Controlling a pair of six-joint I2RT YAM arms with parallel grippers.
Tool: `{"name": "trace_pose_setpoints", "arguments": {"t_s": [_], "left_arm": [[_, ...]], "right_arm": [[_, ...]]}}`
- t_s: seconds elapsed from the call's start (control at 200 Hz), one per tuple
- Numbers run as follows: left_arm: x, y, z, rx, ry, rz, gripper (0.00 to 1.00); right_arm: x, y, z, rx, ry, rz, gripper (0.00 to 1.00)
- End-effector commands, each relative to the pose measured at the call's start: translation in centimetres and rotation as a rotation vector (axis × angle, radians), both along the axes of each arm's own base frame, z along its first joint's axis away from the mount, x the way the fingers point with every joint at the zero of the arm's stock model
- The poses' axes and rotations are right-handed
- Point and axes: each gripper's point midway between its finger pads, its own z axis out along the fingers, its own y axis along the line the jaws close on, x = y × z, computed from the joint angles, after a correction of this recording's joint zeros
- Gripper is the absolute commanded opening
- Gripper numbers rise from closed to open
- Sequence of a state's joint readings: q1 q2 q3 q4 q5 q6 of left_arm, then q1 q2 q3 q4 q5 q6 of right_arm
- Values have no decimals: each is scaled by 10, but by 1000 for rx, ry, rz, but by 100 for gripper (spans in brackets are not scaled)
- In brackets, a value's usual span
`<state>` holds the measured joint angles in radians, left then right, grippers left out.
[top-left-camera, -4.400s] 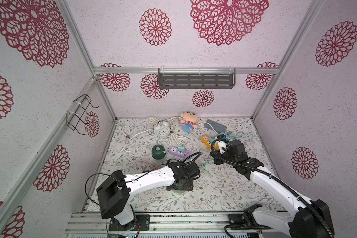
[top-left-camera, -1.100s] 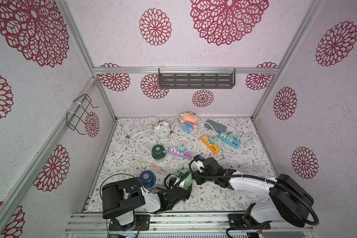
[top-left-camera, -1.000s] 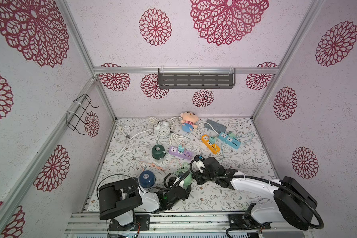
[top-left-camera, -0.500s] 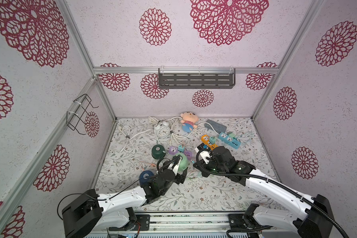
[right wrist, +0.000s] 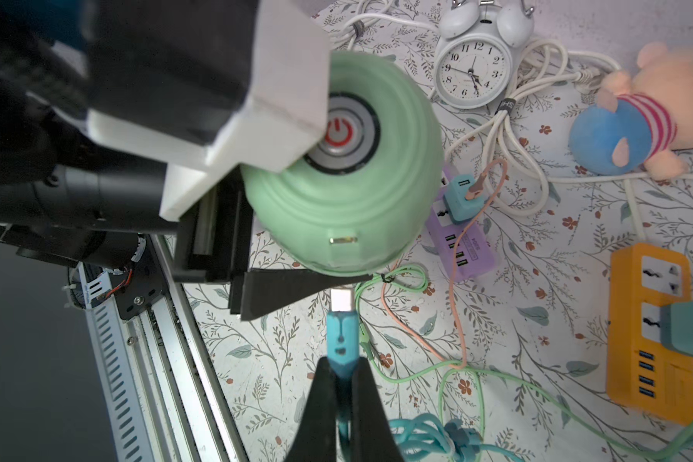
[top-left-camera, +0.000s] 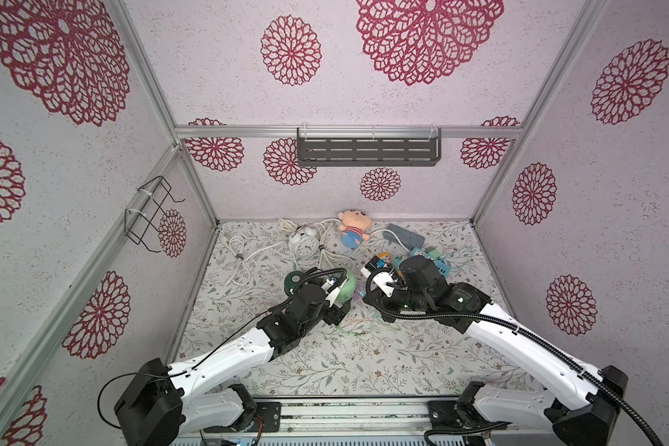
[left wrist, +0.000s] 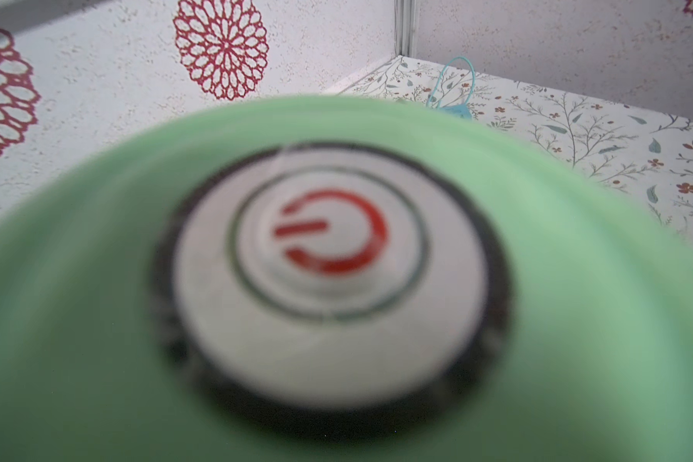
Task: Charge the cordless meat grinders
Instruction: Insert the charging cable into the cordless meat grinder.
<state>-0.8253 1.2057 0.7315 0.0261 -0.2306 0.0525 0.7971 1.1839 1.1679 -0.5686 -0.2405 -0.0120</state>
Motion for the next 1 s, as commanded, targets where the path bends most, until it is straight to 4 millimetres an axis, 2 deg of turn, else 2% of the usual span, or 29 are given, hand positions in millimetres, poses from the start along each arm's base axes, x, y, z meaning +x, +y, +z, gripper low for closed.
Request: {"name": "trace_pose_setpoints", "arguments": {"t_s": [0.0,0.49,0.996], "left_arm": [[4,-7,17,11,-42,-49,79],[-2,-5,20,41,-34,-78,78],[1,-4,25,17,-46,-66,78]], "right_arm": [[-3,-2,14,-1,-28,30,0],[1,5,18,20,-35,35,0],[2,8,11,11,-21,41,0]]}}
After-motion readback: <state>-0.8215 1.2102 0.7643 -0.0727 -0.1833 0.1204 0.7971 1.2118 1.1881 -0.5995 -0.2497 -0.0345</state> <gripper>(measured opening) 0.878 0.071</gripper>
